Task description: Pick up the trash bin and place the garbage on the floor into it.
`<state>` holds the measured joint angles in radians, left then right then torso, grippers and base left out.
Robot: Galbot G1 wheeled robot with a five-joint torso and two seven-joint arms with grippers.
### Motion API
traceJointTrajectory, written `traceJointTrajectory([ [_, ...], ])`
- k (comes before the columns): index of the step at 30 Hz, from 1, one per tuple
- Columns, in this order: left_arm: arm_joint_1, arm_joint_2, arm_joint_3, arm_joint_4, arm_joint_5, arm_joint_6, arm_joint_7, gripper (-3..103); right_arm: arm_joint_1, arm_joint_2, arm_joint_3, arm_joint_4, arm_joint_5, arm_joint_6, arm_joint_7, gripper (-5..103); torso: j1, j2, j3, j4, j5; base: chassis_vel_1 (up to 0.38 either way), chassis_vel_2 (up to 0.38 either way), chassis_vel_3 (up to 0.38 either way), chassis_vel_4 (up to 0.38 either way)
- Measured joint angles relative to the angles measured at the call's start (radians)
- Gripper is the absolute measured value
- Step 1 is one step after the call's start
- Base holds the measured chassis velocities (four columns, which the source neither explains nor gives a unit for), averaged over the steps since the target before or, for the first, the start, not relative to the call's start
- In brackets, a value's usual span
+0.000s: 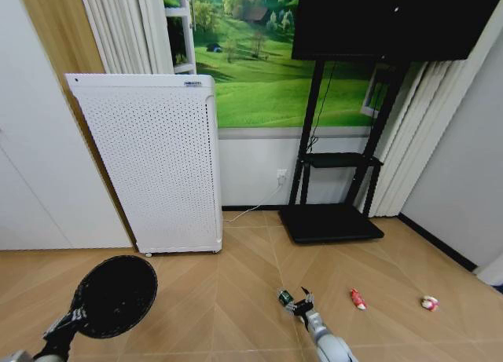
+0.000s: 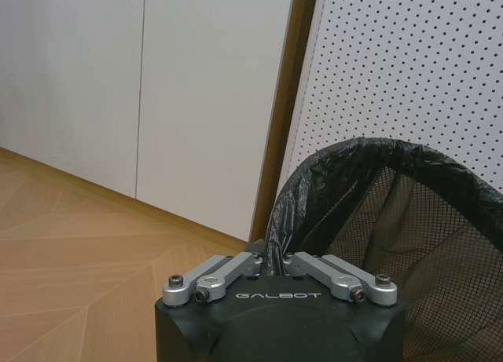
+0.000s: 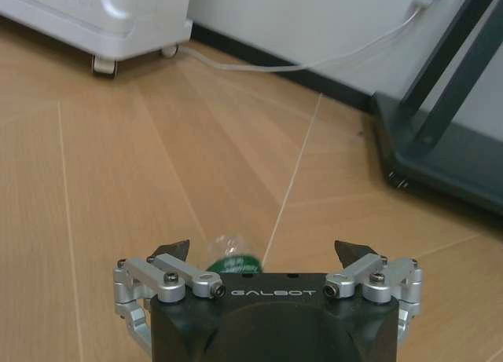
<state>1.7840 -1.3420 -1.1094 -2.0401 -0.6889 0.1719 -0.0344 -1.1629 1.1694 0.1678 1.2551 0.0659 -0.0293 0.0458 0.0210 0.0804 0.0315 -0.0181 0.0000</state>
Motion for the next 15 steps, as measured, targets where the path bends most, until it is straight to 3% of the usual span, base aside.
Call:
traceJointTrajectory([
  [15, 0.01, -0.013, -0.004, -0.01, 0.009, -0.003, -0.007, 3, 0.12, 0.023, -0.074, -0.219, -0.023, -0.048, -0.045, 100, 0.0, 0.0, 0.0, -0.0001, 0.0, 0.0, 0.0, 0.0, 0.0],
])
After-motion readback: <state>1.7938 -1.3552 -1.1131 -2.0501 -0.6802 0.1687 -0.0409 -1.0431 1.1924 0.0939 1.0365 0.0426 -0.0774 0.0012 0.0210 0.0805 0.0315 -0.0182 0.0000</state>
